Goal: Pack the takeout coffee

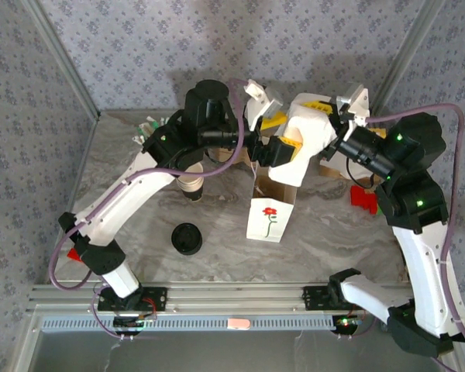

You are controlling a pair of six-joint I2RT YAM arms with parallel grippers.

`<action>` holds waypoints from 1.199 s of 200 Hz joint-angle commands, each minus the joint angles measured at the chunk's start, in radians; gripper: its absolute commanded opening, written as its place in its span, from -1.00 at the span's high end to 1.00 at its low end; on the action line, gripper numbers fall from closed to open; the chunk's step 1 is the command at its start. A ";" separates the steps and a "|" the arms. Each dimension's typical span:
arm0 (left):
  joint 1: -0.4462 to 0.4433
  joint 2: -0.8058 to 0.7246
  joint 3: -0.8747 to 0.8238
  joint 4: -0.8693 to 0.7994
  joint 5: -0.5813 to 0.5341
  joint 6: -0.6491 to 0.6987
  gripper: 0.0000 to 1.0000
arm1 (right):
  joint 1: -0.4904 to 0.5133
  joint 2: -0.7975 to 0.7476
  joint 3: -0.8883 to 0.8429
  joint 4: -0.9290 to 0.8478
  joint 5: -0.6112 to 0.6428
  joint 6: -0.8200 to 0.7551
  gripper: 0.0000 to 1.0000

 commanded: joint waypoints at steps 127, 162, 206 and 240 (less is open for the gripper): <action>-0.014 -0.071 0.022 -0.006 -0.031 0.023 0.98 | 0.007 -0.014 0.029 -0.010 0.118 0.011 0.92; -0.014 -0.082 0.010 -0.010 -0.050 0.015 1.00 | 0.006 -0.011 0.039 -0.023 0.161 0.016 0.66; -0.013 -0.063 0.084 -0.150 -0.264 0.073 1.00 | -0.001 -0.033 0.092 -0.126 0.302 0.051 -0.39; -0.015 -0.026 0.176 -0.284 -0.535 0.169 1.00 | -0.010 -0.059 0.196 -0.287 0.458 0.203 -0.50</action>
